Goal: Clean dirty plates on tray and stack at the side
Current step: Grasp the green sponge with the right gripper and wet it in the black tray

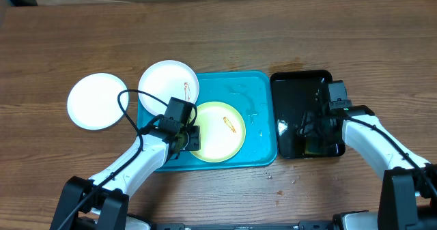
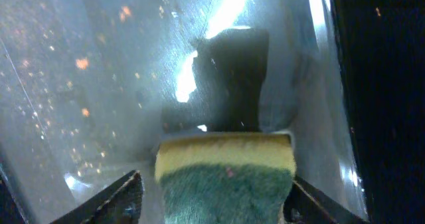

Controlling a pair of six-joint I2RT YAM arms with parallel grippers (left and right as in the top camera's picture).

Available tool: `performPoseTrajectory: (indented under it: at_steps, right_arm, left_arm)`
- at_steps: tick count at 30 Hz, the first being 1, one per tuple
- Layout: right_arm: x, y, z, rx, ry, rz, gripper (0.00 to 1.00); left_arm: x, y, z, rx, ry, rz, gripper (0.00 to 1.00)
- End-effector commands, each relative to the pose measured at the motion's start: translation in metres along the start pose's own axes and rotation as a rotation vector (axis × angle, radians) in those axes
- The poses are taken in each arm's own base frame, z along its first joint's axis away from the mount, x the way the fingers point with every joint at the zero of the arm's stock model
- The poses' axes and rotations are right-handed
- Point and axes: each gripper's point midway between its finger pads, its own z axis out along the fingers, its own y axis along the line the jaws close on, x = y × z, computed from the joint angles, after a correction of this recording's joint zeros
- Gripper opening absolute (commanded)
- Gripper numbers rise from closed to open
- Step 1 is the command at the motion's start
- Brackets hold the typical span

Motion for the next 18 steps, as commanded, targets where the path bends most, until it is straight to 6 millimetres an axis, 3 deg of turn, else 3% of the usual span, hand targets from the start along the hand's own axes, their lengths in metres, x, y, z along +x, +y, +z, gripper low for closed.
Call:
performPoseTrajectory:
  at_steps: [1, 3, 4, 6, 8, 11, 12, 15, 18]
  right_arm:
    - [0.007, -0.002, 0.008, 0.003, 0.008, 0.009, 0.47]
    - [0.007, -0.002, 0.010, 0.000, 0.001, 0.010, 0.17]
    - [0.006, -0.002, 0.010, -0.003, -0.004, 0.010, 0.10]
    - [-0.002, 0.003, 0.009, -0.026, -0.033, 0.009, 0.11]
    - [-0.013, 0.010, 0.004, -0.050, -0.056, 0.009, 0.25]
    - [-0.029, 0.015, -0.008, -0.059, -0.081, 0.008, 0.68]
    - [-0.032, 0.017, -0.012, -0.059, -0.082, 0.008, 0.77]
    - [-0.027, 0.015, -0.018, -0.042, -0.038, 0.009, 0.81]
    - [-0.002, 0.005, -0.017, -0.005, 0.062, 0.010, 0.81]
  left_arm:
    - [0.003, 0.002, 0.005, -0.008, 0.021, 0.015, 0.54]
    - [0.003, 0.002, 0.005, -0.008, 0.021, 0.015, 0.54]
    - [0.003, 0.002, 0.005, -0.008, 0.021, 0.016, 0.55]
    - [0.003, 0.002, 0.005, -0.009, 0.021, 0.019, 0.55]
    - [0.003, 0.002, 0.005, -0.009, 0.021, 0.019, 0.56]
    - [0.003, 0.002, 0.005, -0.008, 0.021, 0.019, 0.57]
    - [0.003, 0.002, 0.005, -0.008, 0.021, 0.019, 0.58]
    - [0.003, 0.002, 0.005, -0.009, 0.022, 0.019, 0.59]
    - [0.003, 0.002, 0.005, -0.009, 0.021, 0.019, 0.59]
